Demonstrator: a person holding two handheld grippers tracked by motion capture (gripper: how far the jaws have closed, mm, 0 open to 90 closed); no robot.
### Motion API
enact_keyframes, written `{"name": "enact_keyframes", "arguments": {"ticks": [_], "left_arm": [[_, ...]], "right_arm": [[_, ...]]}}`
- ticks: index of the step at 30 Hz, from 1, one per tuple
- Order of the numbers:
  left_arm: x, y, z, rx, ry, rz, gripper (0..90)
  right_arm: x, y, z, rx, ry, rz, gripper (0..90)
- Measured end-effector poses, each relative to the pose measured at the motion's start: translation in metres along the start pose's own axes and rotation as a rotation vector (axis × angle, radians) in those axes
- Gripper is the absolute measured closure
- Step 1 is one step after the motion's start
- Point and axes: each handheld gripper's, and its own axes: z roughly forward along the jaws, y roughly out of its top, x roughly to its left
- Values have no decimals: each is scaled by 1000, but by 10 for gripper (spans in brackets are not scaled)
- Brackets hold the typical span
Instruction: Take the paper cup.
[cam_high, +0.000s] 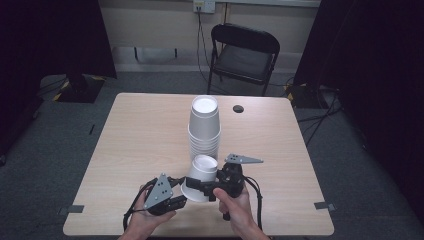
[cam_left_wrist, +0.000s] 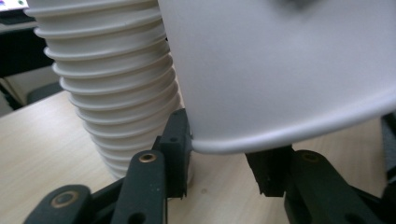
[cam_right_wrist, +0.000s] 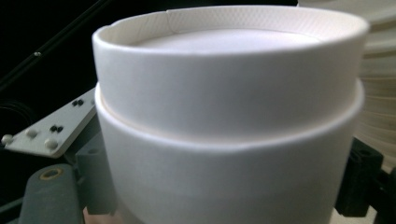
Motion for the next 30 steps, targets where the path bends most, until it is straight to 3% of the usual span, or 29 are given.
{"name": "enact_keyframes", "arguments": {"ticks": [6,11,16,21,30], "left_arm": [[4,1,-2,-49,20,-34,700],[6,0,-4,-60,24,-31,730],[8,1,-3,-66,24,-29,683],[11,-1,-5,-64,26,-9,772],[11,0,-6,-93,9,-15,807]], "right_arm": [[3,-2,1,1,-13,1,163],[4,-3,3,-4,-10,5,163],[3,-5,6,4,-15,19,164],[3,-7,6,7,-10,27,163],[2,-5,4,-5,15,29,146]]}}
